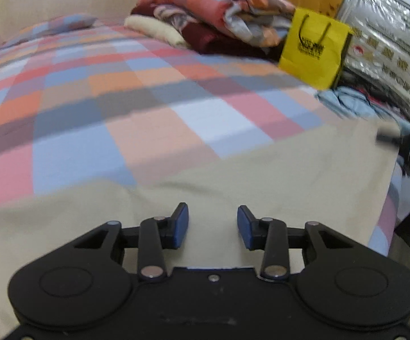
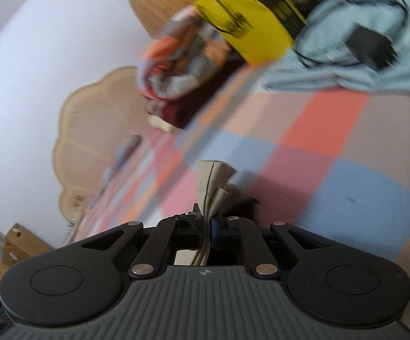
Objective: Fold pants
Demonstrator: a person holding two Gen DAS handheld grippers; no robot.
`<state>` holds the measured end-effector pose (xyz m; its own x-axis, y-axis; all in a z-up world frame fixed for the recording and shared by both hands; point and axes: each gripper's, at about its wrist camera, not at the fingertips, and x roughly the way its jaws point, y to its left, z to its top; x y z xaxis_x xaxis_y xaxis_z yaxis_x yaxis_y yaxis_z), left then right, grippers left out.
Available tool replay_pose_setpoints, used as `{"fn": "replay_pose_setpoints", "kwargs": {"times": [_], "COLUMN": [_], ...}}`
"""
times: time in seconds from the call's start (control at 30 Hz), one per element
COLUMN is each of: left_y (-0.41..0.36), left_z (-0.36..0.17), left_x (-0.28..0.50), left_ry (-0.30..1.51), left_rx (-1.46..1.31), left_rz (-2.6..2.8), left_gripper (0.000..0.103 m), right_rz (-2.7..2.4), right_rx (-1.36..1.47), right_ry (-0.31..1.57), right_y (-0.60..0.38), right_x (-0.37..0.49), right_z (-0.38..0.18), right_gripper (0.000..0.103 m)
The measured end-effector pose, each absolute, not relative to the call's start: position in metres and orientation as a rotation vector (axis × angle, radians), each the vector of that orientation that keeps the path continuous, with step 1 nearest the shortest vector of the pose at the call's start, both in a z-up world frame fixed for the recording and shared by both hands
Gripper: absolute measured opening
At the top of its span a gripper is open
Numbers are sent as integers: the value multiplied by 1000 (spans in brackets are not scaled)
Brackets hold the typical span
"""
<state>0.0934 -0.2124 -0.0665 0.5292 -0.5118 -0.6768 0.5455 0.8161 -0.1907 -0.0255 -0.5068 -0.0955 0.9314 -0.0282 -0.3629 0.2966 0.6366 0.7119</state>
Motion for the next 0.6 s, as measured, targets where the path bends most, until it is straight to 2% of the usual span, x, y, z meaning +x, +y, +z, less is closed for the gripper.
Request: {"fn": "replay_pose_setpoints", "kwargs": {"times": [0.1, 0.17, 0.4, 0.6], "left_y": [-227, -225, -181, -98], "left_z": [-76, -69, -53, -46], "left_x": [76, 72, 37, 16], "left_ry": [738, 759, 746, 706], "left_rx": [162, 127, -10, -132], "left_rz": [-629, -660, -722, -615], "left_gripper": [42, 50, 50, 50], "right_rz": [-133, -84, 73, 210], "right_rx": [839, 808, 653, 527], "right_ry": [284, 256, 217, 234], "right_y": [-492, -479, -421, -362], "right_x": [-24, -22, -9, 12], "right_z": [-70, -50, 4, 28], "right_gripper": [10, 10, 10, 10]}}
